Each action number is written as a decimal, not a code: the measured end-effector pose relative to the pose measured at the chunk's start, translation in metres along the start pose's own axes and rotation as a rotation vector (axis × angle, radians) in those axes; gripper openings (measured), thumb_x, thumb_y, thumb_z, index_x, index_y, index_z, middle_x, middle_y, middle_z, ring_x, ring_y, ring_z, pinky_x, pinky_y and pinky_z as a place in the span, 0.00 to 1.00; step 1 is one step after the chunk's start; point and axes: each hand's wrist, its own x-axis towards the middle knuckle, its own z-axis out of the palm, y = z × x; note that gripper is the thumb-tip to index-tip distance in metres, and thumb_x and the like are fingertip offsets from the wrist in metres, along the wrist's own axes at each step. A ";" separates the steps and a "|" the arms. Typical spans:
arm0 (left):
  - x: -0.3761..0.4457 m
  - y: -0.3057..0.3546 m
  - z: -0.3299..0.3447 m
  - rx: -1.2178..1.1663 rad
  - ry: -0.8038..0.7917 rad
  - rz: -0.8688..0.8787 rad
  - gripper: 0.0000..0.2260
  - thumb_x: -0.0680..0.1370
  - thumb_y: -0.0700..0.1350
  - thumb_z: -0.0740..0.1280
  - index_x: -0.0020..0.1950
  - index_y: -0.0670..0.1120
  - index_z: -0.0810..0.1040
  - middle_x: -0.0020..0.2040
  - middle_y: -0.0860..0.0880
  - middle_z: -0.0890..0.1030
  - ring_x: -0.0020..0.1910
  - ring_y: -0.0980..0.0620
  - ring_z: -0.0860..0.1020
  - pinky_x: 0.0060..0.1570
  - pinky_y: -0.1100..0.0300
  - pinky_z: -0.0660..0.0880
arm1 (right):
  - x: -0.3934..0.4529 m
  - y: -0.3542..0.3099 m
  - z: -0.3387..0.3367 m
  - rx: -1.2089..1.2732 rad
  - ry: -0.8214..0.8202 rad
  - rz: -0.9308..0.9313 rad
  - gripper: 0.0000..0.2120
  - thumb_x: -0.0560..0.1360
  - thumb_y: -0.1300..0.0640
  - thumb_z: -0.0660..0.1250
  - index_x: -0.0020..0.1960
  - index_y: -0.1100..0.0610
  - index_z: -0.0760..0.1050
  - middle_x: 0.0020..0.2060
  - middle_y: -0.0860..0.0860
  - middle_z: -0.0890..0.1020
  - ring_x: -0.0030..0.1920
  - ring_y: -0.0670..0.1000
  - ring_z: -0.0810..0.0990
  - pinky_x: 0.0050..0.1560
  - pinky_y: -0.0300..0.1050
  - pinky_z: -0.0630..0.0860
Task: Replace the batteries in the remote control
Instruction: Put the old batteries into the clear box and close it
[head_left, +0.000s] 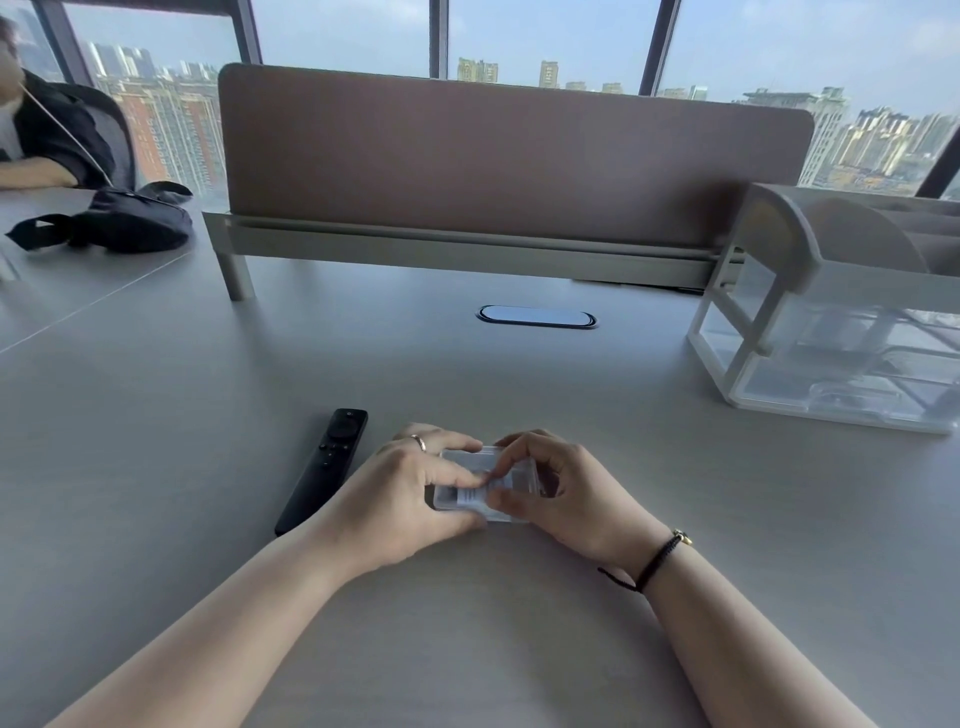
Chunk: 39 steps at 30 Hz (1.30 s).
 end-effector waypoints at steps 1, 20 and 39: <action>0.000 0.000 0.001 -0.004 0.014 0.004 0.14 0.69 0.55 0.77 0.54 0.60 0.85 0.62 0.58 0.80 0.62 0.62 0.71 0.58 0.68 0.68 | 0.000 0.001 0.001 0.005 0.005 -0.009 0.11 0.66 0.47 0.77 0.46 0.46 0.79 0.55 0.43 0.80 0.46 0.40 0.79 0.45 0.40 0.73; -0.004 -0.030 -0.036 0.345 0.154 -0.750 0.19 0.74 0.52 0.66 0.65 0.53 0.73 0.63 0.48 0.75 0.59 0.43 0.76 0.50 0.52 0.73 | 0.019 0.020 -0.001 -0.293 0.227 0.067 0.14 0.75 0.48 0.70 0.61 0.42 0.77 0.72 0.43 0.71 0.66 0.46 0.75 0.57 0.37 0.70; -0.012 -0.033 -0.045 -0.067 0.436 -0.732 0.15 0.79 0.58 0.63 0.49 0.48 0.80 0.44 0.52 0.81 0.46 0.49 0.76 0.45 0.55 0.69 | 0.012 0.013 0.000 -0.350 0.275 0.060 0.26 0.73 0.45 0.70 0.70 0.39 0.69 0.76 0.42 0.66 0.70 0.48 0.72 0.64 0.44 0.73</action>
